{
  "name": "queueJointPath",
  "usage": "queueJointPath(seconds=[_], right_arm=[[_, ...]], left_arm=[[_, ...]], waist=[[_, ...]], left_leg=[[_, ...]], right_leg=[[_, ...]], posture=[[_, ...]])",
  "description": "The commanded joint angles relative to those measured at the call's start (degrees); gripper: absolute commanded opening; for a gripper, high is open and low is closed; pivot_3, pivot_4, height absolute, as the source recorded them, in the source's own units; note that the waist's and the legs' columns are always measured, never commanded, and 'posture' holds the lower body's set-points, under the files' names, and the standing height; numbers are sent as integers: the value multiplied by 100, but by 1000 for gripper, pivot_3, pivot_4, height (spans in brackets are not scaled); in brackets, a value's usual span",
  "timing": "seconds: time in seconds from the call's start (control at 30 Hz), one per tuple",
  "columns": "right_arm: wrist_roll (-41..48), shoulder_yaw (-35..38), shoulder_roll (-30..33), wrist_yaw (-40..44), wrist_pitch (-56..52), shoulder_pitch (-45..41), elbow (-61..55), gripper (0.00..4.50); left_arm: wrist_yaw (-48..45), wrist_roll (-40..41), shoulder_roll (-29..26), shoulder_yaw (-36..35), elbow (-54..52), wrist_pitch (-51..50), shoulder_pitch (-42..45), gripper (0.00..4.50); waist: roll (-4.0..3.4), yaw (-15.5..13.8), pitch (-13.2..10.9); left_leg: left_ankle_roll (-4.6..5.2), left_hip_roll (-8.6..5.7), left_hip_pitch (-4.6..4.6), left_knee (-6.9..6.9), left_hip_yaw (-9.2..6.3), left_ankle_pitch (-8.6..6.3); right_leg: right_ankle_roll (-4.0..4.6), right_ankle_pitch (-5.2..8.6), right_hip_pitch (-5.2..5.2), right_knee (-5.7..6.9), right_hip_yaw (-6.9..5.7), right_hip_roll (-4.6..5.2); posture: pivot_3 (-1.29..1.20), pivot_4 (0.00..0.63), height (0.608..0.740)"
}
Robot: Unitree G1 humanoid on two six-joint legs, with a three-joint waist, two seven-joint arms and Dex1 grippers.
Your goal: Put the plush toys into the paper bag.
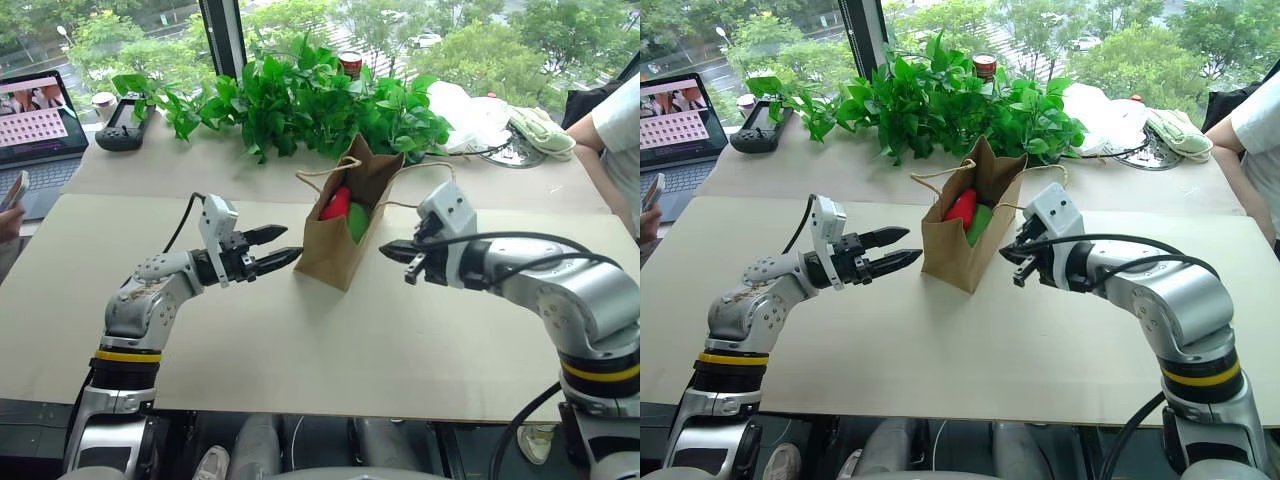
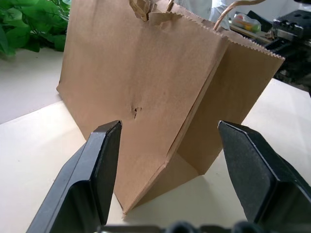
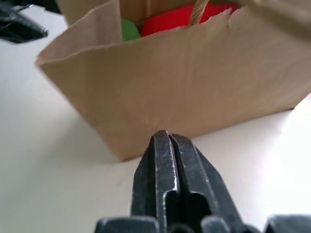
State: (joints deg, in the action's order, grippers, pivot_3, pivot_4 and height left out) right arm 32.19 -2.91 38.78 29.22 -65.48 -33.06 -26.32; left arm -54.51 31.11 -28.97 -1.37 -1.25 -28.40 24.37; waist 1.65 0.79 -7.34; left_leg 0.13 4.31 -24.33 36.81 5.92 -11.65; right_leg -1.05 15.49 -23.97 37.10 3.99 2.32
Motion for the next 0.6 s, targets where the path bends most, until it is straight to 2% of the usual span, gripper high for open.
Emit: queueJointPath(seconds=[0.03, 0.33, 0.6], right_arm=[[-260, -106, -232, -178, 261, -335, 189, 22], [-493, -385, -941, -429, 220, -809, 403, 22], [-679, -406, -1363, -622, 224, -895, 571, 22]], left_arm=[[54, -186, 129, 42, 16, 357, 188, 3372], [240, -472, 428, 282, -70, 492, 298, 3372], [189, -500, 286, 492, -402, 299, 128, 3372]], waist=[[0, -3, 0], [0, 3, 0], [-1, 1, 0]], left_leg=[[0, 0, 1, 0, 0, 0], [1, 0, -4, 0, 0, 0], [0, 0, -4, -1, 2, 0]], right_leg=[[0, 0, 1, 0, 0, 0], [0, 0, -3, 1, -1, 0], [0, 0, -4, 4, -1, 0]], posture=[[0, 150, 740], [0, 150, 740], [0, 150, 740]])
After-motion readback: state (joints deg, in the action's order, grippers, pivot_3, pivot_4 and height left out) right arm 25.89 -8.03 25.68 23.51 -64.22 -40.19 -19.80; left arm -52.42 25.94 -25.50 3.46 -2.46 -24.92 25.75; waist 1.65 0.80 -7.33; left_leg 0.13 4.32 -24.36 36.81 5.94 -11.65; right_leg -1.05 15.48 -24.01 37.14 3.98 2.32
